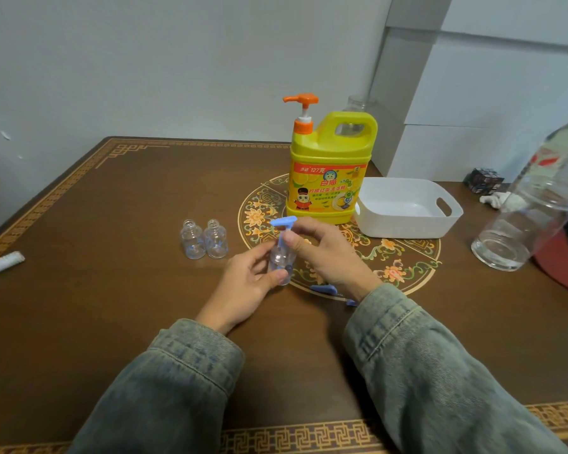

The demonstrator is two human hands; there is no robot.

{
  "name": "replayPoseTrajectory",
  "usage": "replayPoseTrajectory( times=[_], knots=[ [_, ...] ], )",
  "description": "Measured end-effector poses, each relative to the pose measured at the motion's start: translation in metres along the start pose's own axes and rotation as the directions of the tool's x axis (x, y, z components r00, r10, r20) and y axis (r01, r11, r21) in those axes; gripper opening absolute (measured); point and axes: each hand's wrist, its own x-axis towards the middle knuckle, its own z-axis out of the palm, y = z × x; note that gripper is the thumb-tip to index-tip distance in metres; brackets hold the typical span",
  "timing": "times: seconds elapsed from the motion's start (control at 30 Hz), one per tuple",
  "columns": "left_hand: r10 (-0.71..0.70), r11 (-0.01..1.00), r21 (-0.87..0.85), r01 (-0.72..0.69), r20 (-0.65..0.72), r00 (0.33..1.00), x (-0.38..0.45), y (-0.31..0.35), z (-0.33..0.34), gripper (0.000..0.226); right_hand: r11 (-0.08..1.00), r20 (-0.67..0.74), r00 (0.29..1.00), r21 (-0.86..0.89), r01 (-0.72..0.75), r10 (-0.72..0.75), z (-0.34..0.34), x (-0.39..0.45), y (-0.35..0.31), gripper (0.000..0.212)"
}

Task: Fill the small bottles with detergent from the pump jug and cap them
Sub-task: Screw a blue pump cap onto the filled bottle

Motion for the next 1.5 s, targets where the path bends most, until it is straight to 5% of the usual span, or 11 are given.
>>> replayPoseTrajectory(
  times=[0.13,0.33,0.57,0.83,1.17,1.33,1.5],
  knots=[
    [0.003,1.0,0.002,-0.003,0.048,0.999,-0.001,0.001,0.001,0.053,0.997,0.092,0.996,0.068,-0.02,0.014,-0.005,-0.001,-0.005,0.017],
    [0.031,0.999,0.02,-0.03,-0.046,0.998,0.0,0.001,-0.001,0.056,0.991,-0.172,0.98,-0.073,-0.115,0.101,0.006,0.0,-0.008,0.029],
    [0.037,0.996,-0.082,-0.03,0.088,0.995,-0.004,0.006,0.001,0.05,0.991,0.197,0.978,0.105,-0.085,0.063,-0.01,-0.004,-0.01,0.025],
    [0.087,0.996,-0.022,-0.089,-0.085,0.993,0.0,0.001,-0.002,0.061,1.0,-0.026,1.0,0.011,0.0,0.001,0.007,0.0,-0.009,0.017],
    [0.088,0.979,-0.194,-0.067,0.1,0.991,-0.004,0.007,-0.002,0.041,0.975,0.24,0.967,0.181,-0.131,0.086,-0.005,-0.005,-0.022,0.031],
    [0.125,0.985,-0.121,-0.123,0.009,0.992,-0.002,0.005,0.001,0.038,0.971,0.109,0.99,0.21,-0.11,0.089,0.004,-0.006,-0.021,0.02],
    [0.138,0.981,-0.131,-0.146,-0.074,0.988,0.0,0.004,0.0,0.048,1.0,-0.111,0.994,-0.003,-0.016,0.016,0.024,-0.001,-0.011,0.017]
  ],
)
